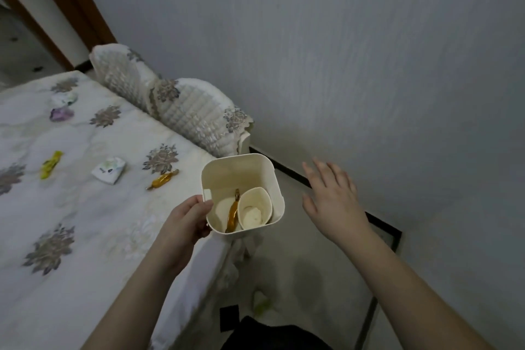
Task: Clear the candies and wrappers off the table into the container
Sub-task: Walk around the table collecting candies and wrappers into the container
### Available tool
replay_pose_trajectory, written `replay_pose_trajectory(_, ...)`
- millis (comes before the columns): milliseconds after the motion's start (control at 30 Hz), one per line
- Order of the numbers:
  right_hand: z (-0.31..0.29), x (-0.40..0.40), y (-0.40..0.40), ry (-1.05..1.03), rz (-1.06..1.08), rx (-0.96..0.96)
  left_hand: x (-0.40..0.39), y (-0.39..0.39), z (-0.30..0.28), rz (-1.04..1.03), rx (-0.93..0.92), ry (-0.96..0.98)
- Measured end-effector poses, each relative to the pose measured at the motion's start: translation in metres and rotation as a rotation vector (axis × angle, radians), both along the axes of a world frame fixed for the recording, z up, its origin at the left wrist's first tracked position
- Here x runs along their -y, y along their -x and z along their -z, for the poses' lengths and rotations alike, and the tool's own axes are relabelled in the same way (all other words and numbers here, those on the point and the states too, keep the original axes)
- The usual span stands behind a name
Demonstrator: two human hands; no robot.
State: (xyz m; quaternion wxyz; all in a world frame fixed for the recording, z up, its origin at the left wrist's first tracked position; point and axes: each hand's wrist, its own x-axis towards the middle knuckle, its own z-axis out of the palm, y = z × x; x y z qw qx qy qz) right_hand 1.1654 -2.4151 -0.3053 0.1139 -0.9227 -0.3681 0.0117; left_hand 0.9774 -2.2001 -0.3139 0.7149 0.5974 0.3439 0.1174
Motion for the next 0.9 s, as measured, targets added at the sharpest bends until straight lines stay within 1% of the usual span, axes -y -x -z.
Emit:
replay_pose_trajectory(233, 0.000, -0.097, -0.039, 0.005, -0.238, 0.047, -0.052, 0.008, 0.010, -0.191, 0.021, 0.010)
replay_pose_trajectory(433, 0.002, -0.178, -0.061, 0.014, -0.421, 0.077, -0.093, 0.023, 0.019, -0.296, -0.022, -0.018)
replay_pose_trajectory(667, 0.021, -0.265, -0.067, 0.030, -0.621, 0.020, -0.108, 0.029, 0.025, -0.513, 0.022, 0.032)
replay_pose_trajectory(800, 0.037, -0.322, -0.071, 0.060, -0.796, -0.007, -0.115, 0.025, 0.024, -0.628, -0.032, 0.006)
replay_pose_trajectory(900, 0.053, -0.358, -0.067, 0.098, -0.945, -0.043, -0.115, 0.021, 0.022, -0.758, -0.049, -0.010)
